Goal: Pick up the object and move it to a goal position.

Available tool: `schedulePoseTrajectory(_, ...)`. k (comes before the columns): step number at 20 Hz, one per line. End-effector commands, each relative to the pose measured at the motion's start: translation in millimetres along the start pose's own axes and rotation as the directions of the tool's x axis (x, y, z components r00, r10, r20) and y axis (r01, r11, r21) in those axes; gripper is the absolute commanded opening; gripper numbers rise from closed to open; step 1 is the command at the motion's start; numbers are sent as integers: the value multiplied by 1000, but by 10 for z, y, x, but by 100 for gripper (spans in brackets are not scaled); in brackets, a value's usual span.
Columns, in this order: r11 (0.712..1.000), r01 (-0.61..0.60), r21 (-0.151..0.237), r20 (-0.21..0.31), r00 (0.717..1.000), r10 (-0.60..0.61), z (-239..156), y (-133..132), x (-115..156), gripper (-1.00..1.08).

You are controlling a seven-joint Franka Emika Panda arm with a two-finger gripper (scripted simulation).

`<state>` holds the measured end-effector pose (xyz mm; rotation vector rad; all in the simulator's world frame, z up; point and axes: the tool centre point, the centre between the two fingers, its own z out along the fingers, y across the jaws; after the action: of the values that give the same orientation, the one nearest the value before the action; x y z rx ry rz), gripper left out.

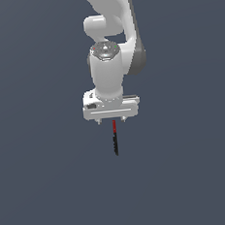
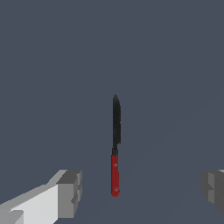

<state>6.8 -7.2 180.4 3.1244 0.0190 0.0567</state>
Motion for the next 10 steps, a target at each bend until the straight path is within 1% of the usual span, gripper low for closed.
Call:
schedulePoseTrajectory(1, 1000, 0, 0, 0, 1000, 0, 0, 0, 0, 100)
schedulePoseTrajectory(10, 1000, -23, -19, 14, 1000, 23, 9, 58, -54, 100)
